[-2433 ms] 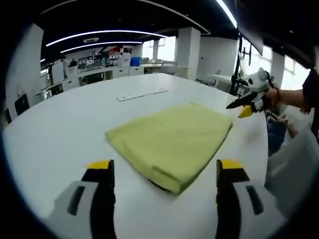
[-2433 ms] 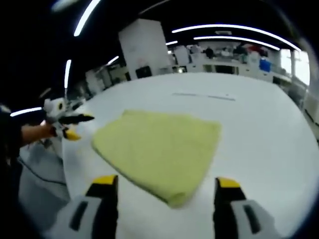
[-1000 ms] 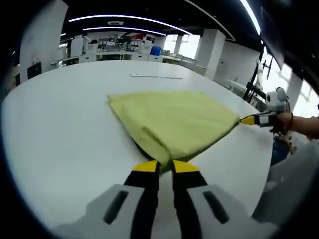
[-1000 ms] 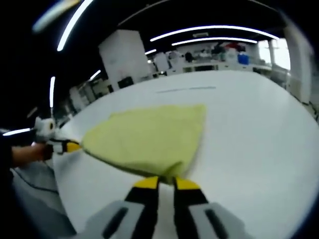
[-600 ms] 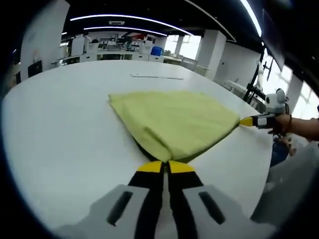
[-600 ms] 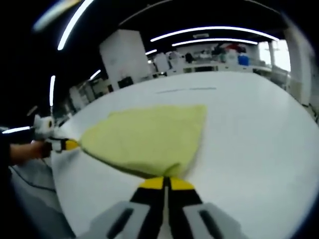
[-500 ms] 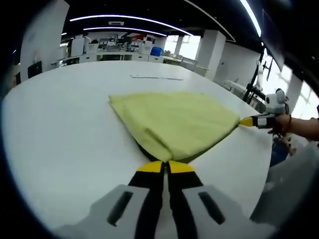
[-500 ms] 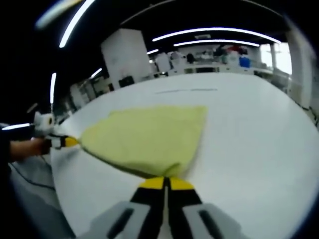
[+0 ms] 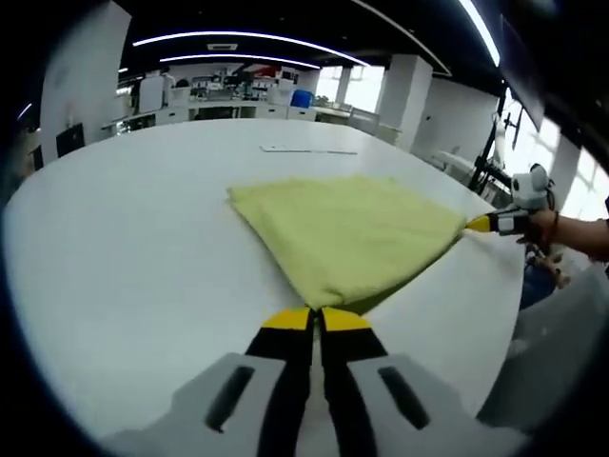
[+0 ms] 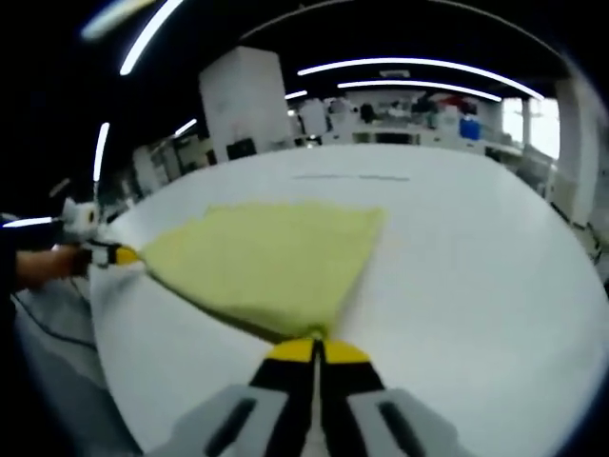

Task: Fold the garment on the visible template until the final outline fits inside the template.

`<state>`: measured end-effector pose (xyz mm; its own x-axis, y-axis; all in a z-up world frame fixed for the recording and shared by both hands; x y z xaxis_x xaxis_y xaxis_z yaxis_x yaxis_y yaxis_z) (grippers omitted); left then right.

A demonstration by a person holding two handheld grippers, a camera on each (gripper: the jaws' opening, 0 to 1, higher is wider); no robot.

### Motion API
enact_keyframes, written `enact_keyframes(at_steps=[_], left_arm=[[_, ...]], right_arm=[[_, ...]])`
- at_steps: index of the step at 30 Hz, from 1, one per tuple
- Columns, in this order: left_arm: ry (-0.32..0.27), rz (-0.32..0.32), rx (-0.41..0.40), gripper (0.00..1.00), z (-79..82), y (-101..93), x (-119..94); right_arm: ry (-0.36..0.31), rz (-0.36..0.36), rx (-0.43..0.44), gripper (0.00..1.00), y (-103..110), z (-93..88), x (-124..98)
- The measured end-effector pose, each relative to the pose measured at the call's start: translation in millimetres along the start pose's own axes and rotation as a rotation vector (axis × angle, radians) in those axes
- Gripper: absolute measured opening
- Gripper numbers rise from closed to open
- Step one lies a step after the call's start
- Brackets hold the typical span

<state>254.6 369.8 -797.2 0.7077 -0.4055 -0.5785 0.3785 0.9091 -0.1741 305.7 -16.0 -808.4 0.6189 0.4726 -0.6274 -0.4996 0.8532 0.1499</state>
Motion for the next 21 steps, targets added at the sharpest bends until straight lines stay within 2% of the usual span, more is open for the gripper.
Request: enact_keyframes(at_steps=[7, 21], left_arm=[[0.035, -0.013, 0.054, 0.00, -4.5, 1.7, 0], [0.124, -0.009, 0.071, 0.00, -21.4, -4.4, -2]], right_arm=[[0.023, 0.006, -0.041, 0.00, -1, -1.8, -3], [0.084, 0.011, -0.068, 0.00, 4, -20.6, -17]])
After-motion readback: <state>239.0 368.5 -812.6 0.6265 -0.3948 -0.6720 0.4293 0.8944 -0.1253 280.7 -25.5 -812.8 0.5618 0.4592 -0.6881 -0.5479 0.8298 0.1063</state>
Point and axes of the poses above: the point that each gripper's makers call its tool centre point, and the gripper's own axes: x roughly forward along the fingers, y roughly to its left, z roughly out of its top, the point moved 4 cm from there along -x, roughly backward along the fingers, and after that the axes turned 3 degrees about y, right-handed, at the moved point
